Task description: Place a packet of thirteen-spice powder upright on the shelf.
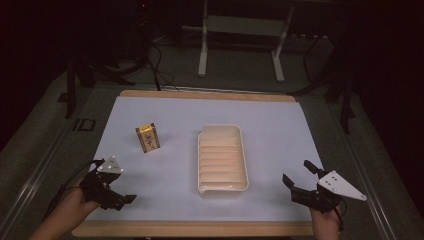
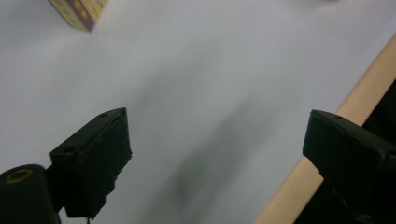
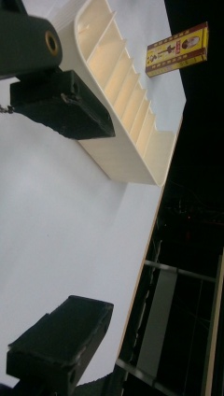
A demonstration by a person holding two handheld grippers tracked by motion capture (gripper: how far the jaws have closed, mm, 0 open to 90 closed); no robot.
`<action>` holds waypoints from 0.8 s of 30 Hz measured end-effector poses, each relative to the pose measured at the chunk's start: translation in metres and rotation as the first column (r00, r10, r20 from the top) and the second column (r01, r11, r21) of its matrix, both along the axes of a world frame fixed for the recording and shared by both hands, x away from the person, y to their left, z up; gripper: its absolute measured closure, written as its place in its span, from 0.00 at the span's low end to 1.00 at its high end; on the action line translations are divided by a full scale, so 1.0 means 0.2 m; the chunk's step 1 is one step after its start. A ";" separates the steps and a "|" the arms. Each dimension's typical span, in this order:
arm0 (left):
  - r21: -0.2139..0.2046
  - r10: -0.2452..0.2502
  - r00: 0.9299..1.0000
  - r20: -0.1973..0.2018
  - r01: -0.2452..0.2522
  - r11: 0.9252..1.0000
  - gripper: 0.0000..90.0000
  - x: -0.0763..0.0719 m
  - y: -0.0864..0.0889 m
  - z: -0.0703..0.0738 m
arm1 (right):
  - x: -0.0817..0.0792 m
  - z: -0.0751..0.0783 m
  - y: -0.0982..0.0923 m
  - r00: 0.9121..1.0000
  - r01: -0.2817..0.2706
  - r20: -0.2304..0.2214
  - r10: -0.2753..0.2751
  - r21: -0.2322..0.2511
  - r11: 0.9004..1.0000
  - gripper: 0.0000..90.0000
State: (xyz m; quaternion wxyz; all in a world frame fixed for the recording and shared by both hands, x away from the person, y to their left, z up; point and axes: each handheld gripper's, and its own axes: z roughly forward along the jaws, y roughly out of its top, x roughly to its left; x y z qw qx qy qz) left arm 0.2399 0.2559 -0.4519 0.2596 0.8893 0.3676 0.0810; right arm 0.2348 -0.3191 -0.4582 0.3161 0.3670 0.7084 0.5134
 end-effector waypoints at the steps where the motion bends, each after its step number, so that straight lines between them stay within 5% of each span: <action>1: 0.007 -0.007 1.000 -0.028 0.007 1.000 0.06 0.01 0.00 0.00 | 0.00 0.00 0.00 1.000 -0.001 0.000 0.001 -0.001 1.000 0.15; 4: 0.068 -0.040 0.992 -0.117 0.048 0.997 0.02 0.03 -0.01 -0.01 | 0.00 0.00 0.00 1.000 -0.002 -0.001 0.002 -0.003 1.000 0.15; 7: 0.103 -0.059 0.985 -0.163 0.077 0.992 0.02 0.04 -0.02 -0.02 | 0.00 0.00 0.00 1.000 -0.003 -0.002 0.003 -0.005 1.000 0.15; 15: 0.144 -0.087 0.971 -0.221 0.120 0.982 0.05 0.05 -0.05 -0.03 | 0.00 0.00 0.01 1.000 -0.012 -0.006 0.012 -0.006 1.000 0.15; 18: 0.166 -0.082 0.956 -0.282 0.133 0.977 0.07 0.06 -0.04 -0.04 | 0.00 0.00 0.01 1.000 -0.015 -0.005 0.015 -0.009 1.000 0.15; 20: 0.173 -0.073 0.954 -0.291 0.127 0.977 0.07 0.07 -0.04 -0.04 | 0.00 0.00 0.01 1.000 -0.016 -0.005 0.016 -0.009 1.000 0.15; 21: 0.178 -0.063 0.949 -0.308 0.123 0.976 0.07 0.07 -0.04 -0.04 | 0.00 0.00 0.01 1.000 -0.017 -0.006 0.017 -0.009 1.000 0.15; 22: 0.191 -0.037 0.935 -0.352 0.110 0.975 0.07 0.09 -0.02 -0.04 | 0.00 0.00 0.01 1.000 -0.017 -0.009 0.017 -0.011 1.000 0.15; 23: 0.191 -0.037 0.935 -0.352 0.110 0.975 0.07 0.09 -0.02 -0.04 | 0.00 0.00 0.01 1.000 -0.018 -0.008 0.018 -0.012 1.000 0.15; 24: 0.212 -0.020 0.913 -0.407 0.116 0.970 0.07 0.10 -0.01 -0.05 | 0.00 0.00 0.01 1.000 -0.019 -0.009 0.019 -0.012 1.000 0.15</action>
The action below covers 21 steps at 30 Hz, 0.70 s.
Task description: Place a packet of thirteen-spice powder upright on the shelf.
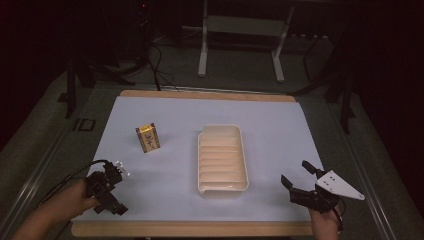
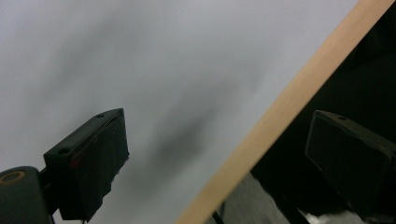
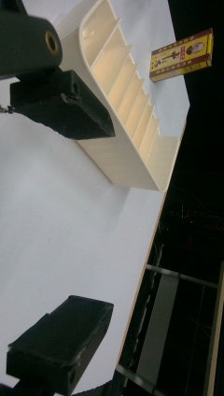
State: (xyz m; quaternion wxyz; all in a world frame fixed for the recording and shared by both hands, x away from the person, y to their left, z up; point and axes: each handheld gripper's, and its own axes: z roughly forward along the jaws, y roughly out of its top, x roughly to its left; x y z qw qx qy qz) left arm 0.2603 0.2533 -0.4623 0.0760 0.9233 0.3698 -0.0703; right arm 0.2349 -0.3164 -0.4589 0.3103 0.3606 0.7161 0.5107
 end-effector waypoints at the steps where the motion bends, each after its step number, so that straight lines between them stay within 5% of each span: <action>1: 0.012 0.002 1.000 -0.016 -0.002 1.000 0.07 0.00 0.00 0.00 | 0.00 0.00 0.00 1.000 0.000 0.000 0.000 -0.001 1.000 0.15; 6: 0.051 0.007 1.000 -0.026 -0.006 0.999 0.07 0.04 0.02 0.00 | 0.00 0.00 0.00 1.000 0.012 0.012 -0.012 -0.003 1.000 0.15; 14: 0.033 -0.021 1.000 -0.016 0.021 0.999 0.07 0.10 0.04 0.06 | -0.01 0.00 0.01 1.000 0.007 0.012 -0.007 -0.016 1.000 0.15; 20: 0.022 -0.006 1.000 0.016 0.005 1.000 0.07 0.17 0.05 0.10 | -0.01 0.01 0.02 1.000 0.016 0.020 -0.015 -0.060 0.998 0.15; 21: 0.015 -0.012 0.999 0.046 0.011 1.000 0.07 0.20 0.05 0.11 | -0.01 0.01 0.02 1.000 0.016 0.022 -0.015 -0.061 0.998 0.15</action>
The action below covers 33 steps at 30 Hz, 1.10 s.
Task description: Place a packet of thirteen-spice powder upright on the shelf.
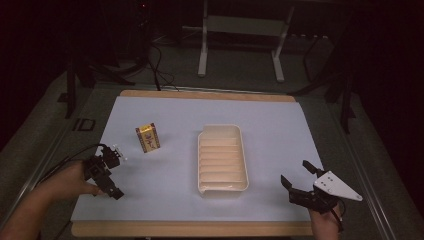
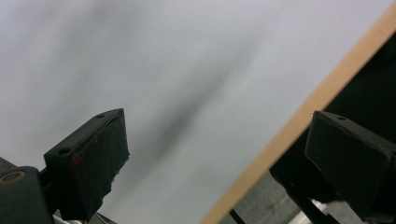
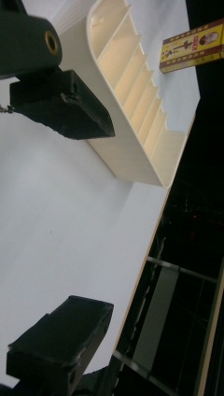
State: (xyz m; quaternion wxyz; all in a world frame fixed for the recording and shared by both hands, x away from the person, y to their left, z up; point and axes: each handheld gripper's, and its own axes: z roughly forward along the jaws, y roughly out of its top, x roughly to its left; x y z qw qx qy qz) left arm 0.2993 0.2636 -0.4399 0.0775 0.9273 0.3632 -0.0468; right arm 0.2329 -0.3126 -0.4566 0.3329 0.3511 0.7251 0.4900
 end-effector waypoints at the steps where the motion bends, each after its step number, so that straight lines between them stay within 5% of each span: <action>1: -0.001 -0.021 0.999 0.029 0.021 1.000 0.07 0.02 0.00 0.01 | 0.00 0.00 0.00 1.000 -0.002 -0.003 0.002 -0.001 1.000 0.15; 4: -0.032 -0.022 0.998 0.055 0.024 0.999 0.07 0.07 0.01 0.02 | 0.00 0.00 0.00 1.000 -0.002 -0.007 0.002 -0.011 1.000 0.15; 12: 0.021 -0.017 0.999 0.044 0.017 1.000 0.08 0.19 0.02 0.04 | 0.00 -0.01 0.01 1.000 -0.004 -0.012 0.004 -0.023 1.000 0.15; 20: 0.045 -0.011 0.996 0.086 0.007 0.999 0.08 0.31 0.03 0.07 | 0.01 -0.02 0.01 1.000 -0.009 -0.018 0.009 -0.027 1.000 0.15; 33: 0.085 -0.109 0.985 0.133 0.098 0.992 0.13 0.47 -0.11 0.19 | 0.02 -0.03 0.01 0.999 -0.012 -0.032 0.012 -0.025 1.000 0.15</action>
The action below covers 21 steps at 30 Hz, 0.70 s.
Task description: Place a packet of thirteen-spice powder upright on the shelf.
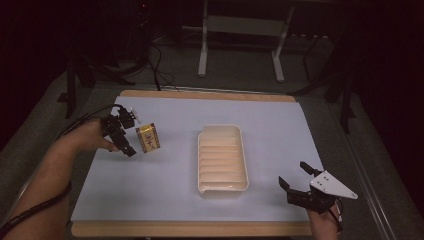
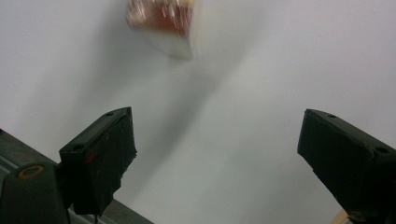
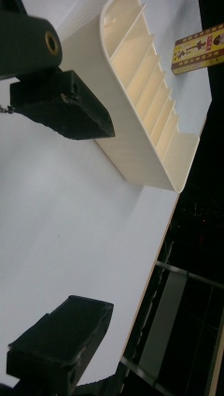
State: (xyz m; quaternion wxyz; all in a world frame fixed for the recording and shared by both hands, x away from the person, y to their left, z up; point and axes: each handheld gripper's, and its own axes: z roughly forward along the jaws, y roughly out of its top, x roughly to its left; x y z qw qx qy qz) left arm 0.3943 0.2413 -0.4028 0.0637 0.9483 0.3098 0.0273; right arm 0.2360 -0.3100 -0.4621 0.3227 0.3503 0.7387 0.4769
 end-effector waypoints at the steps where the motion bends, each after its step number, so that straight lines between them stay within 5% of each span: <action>1: 0.006 -0.008 1.000 0.012 0.008 1.000 0.15 0.01 -0.01 0.01 | 0.00 0.00 0.00 1.000 0.000 -0.002 0.000 0.001 1.000 0.15; 9: 0.052 -0.061 0.997 0.057 0.058 0.997 0.20 0.09 -0.09 0.04 | 0.00 0.00 0.00 1.000 0.003 -0.009 -0.003 0.006 1.000 0.15; 13: 0.096 -0.096 0.995 0.037 0.092 0.991 0.24 0.13 -0.13 0.02 | 0.00 -0.01 -0.01 1.000 0.003 -0.011 -0.003 0.009 1.000 0.15; 21: 0.119 -0.136 0.990 0.027 0.132 0.984 0.37 0.19 -0.19 0.03 | 0.00 -0.01 -0.01 1.000 0.003 -0.014 -0.002 0.013 1.000 0.15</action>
